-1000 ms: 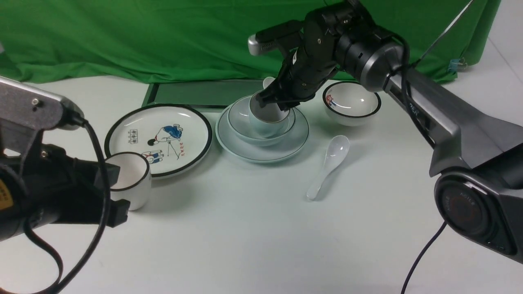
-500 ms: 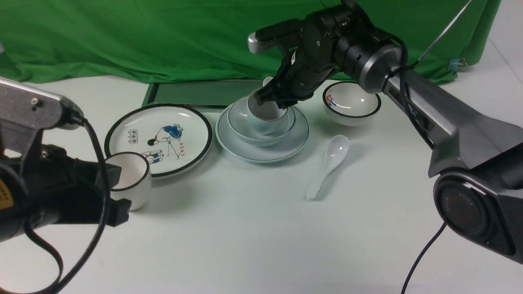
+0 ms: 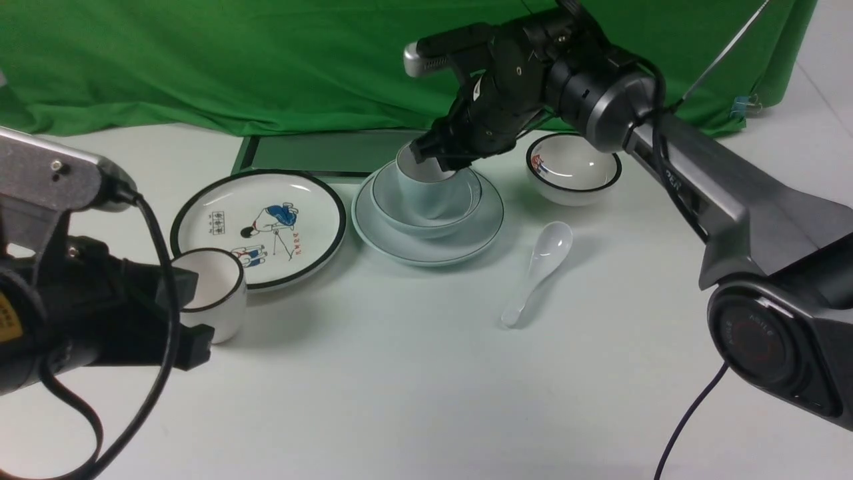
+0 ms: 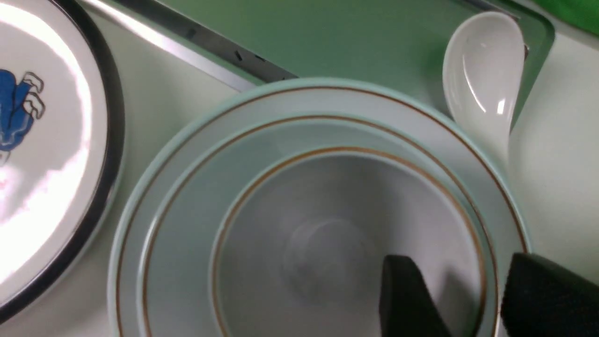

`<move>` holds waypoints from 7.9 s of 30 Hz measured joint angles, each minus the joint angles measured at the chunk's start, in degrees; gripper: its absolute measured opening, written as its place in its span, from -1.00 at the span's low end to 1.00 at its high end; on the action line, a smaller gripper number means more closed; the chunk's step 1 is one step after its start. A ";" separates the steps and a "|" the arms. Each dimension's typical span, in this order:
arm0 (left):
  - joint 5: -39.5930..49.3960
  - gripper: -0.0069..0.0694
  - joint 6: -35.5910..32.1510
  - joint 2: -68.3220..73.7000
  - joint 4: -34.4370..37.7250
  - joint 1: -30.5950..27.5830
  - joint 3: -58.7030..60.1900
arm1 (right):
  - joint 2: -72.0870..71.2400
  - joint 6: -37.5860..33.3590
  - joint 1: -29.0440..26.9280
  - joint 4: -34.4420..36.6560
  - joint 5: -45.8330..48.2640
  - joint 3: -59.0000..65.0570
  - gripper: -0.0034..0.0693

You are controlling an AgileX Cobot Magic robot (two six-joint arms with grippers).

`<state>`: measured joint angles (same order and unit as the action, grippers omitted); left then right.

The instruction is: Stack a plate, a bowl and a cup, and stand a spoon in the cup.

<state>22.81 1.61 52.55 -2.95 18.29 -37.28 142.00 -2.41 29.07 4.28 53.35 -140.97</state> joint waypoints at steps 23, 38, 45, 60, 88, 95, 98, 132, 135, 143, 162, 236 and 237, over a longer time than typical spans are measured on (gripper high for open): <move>4.11 -0.91 -0.65 -0.12 7.60 0.00 0.00 | -26.12 -55.75 -1.17 0.29 -1.56 46.06 0.44; 4.11 -0.91 -2.08 -0.19 8.79 0.00 0.00 | -19.35 -68.16 -1.17 0.13 -6.68 46.23 0.17; 4.01 -0.91 -2.35 -0.19 10.12 0.00 0.00 | -17.94 -69.67 -1.17 1.62 -9.57 46.17 -0.04; 4.01 -0.91 -3.02 -0.19 10.24 0.00 0.00 | -22.17 -66.12 -0.69 17.60 -5.83 46.43 -0.68; 3.21 -0.91 -3.07 -0.19 10.45 0.00 0.00 | -14.92 -85.58 2.66 74.73 -51.15 39.10 -0.68; 3.21 -0.91 -3.07 -0.25 10.45 0.00 0.00 | -14.86 -84.44 2.76 74.67 -51.21 38.78 -0.40; 3.41 -0.91 -3.07 -0.83 10.45 0.00 0.00 | -14.86 -84.27 2.76 74.67 -51.40 38.66 -0.20; -17.38 -0.90 -15.53 -32.17 4.07 0.00 13.15 | -85.87 -12.65 2.76 -3.05 -15.77 87.51 -0.87; -17.38 -0.90 -15.53 -32.17 3.96 0.00 13.15 | -93.77 -12.38 2.76 -3.10 -28.77 98.50 -0.87; -17.38 -0.90 -15.53 -32.17 3.90 0.00 13.15 | -103.68 -12.08 2.76 -3.10 -47.13 117.26 -0.86; -17.59 -0.90 -15.53 -32.17 3.89 0.00 13.15 | -131.51 -9.01 -7.77 -3.13 -62.14 139.29 -0.88; -8.83 -0.90 -3.00 -52.42 7.66 -16.27 37.68 | -142.03 -4.88 -24.57 -3.08 -40.86 141.45 -0.50; -8.39 -0.90 -3.00 -52.42 7.28 -16.27 37.68 | -142.03 -4.88 -24.57 -3.08 -40.81 141.45 -0.49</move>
<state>14.42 -1.39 0.13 4.33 2.02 0.41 -0.03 -7.29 4.50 1.21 12.53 0.47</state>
